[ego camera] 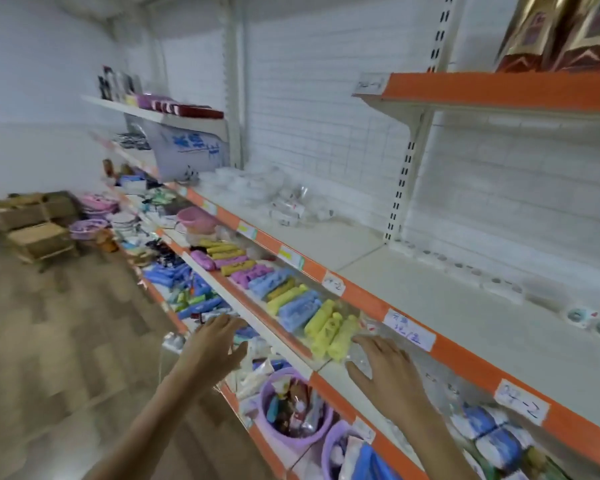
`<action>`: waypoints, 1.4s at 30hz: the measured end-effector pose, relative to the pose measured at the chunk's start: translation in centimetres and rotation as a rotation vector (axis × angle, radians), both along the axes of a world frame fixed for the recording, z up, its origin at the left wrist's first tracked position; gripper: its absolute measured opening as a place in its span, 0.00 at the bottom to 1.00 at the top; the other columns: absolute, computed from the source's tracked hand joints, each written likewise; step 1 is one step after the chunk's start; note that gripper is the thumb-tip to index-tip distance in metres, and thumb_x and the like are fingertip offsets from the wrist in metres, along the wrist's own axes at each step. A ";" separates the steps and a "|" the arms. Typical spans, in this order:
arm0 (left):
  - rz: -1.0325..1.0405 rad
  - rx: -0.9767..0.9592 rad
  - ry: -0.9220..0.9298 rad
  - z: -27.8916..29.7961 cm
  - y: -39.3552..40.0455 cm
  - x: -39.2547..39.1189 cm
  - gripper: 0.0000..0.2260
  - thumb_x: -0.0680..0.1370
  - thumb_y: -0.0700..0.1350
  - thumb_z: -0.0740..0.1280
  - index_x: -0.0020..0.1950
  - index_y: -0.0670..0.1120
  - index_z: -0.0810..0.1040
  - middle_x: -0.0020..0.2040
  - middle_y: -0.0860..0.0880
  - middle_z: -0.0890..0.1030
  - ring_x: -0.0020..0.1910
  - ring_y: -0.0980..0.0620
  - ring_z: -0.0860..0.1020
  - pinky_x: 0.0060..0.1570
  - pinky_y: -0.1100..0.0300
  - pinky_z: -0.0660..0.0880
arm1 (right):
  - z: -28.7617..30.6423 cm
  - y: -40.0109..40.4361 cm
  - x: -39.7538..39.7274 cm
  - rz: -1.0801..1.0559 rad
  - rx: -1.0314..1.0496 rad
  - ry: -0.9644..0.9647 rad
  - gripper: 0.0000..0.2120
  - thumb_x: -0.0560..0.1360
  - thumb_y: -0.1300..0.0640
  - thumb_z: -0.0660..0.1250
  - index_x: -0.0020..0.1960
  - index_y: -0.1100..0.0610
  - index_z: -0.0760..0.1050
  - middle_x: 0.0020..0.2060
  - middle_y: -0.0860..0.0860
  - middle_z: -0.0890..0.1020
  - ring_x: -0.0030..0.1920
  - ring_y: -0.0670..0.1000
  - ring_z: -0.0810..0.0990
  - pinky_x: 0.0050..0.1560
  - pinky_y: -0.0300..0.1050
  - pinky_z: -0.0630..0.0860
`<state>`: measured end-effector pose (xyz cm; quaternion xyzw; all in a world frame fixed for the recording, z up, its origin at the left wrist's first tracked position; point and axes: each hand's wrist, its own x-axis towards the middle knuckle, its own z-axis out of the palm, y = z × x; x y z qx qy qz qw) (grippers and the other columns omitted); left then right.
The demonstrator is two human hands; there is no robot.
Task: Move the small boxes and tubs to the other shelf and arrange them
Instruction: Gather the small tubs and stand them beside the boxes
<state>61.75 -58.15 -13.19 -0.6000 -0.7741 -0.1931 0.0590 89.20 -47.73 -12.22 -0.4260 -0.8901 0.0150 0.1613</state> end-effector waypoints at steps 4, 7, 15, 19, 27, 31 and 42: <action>0.043 0.011 0.024 0.0 0.1 -8.9 0.14 0.69 0.50 0.66 0.51 0.46 0.80 0.46 0.48 0.81 0.46 0.45 0.81 0.39 0.54 0.77 | 0.1 1.7 -9.3 0.059 0.013 0.034 0.21 0.71 0.42 0.55 0.54 0.52 0.77 0.46 0.48 0.82 0.45 0.51 0.82 0.41 0.46 0.77; 0.055 0.007 0.020 0.6 1.1 -14.5 0.15 0.75 0.50 0.65 0.60 0.46 0.76 0.54 0.48 0.78 0.56 0.47 0.76 0.51 0.54 0.73 | 0.4 3.0 -15.5 0.104 -0.005 0.054 0.22 0.75 0.43 0.55 0.63 0.53 0.72 0.56 0.49 0.78 0.57 0.52 0.77 0.52 0.47 0.73; 0.044 0.032 0.007 0.7 5.2 -25.8 0.16 0.77 0.50 0.63 0.63 0.47 0.74 0.59 0.49 0.76 0.57 0.50 0.74 0.49 0.58 0.70 | 0.4 7.5 -26.2 0.127 -0.041 0.076 0.21 0.77 0.45 0.57 0.67 0.51 0.67 0.62 0.46 0.74 0.61 0.48 0.73 0.57 0.42 0.70; 0.011 0.046 -0.033 0.9 9.4 -29.2 0.16 0.77 0.50 0.62 0.63 0.48 0.73 0.58 0.50 0.76 0.57 0.51 0.74 0.49 0.60 0.70 | 0.7 11.1 -29.2 0.094 -0.021 0.046 0.21 0.77 0.47 0.58 0.69 0.51 0.65 0.65 0.46 0.72 0.64 0.49 0.70 0.60 0.43 0.68; -0.158 0.107 -0.008 3.6 22.8 -34.1 0.17 0.75 0.51 0.62 0.60 0.45 0.76 0.57 0.47 0.77 0.55 0.46 0.76 0.48 0.55 0.74 | 3.2 22.8 -33.2 -0.011 0.069 0.118 0.19 0.77 0.47 0.59 0.67 0.49 0.66 0.64 0.45 0.72 0.63 0.49 0.70 0.59 0.44 0.67; -0.230 0.166 0.026 7.2 31.5 -35.7 0.17 0.76 0.52 0.62 0.62 0.47 0.74 0.59 0.49 0.76 0.59 0.50 0.74 0.53 0.56 0.71 | 5.2 29.7 -34.0 -0.107 0.101 0.164 0.20 0.77 0.48 0.60 0.67 0.50 0.66 0.64 0.46 0.72 0.63 0.49 0.70 0.59 0.44 0.68; -0.600 0.170 -0.052 11.7 52.2 -32.2 0.14 0.76 0.47 0.64 0.61 0.47 0.74 0.57 0.50 0.76 0.58 0.52 0.72 0.54 0.63 0.67 | 8.3 42.6 -33.8 -0.375 -0.067 0.289 0.18 0.76 0.48 0.61 0.65 0.51 0.68 0.60 0.48 0.74 0.61 0.49 0.72 0.56 0.43 0.69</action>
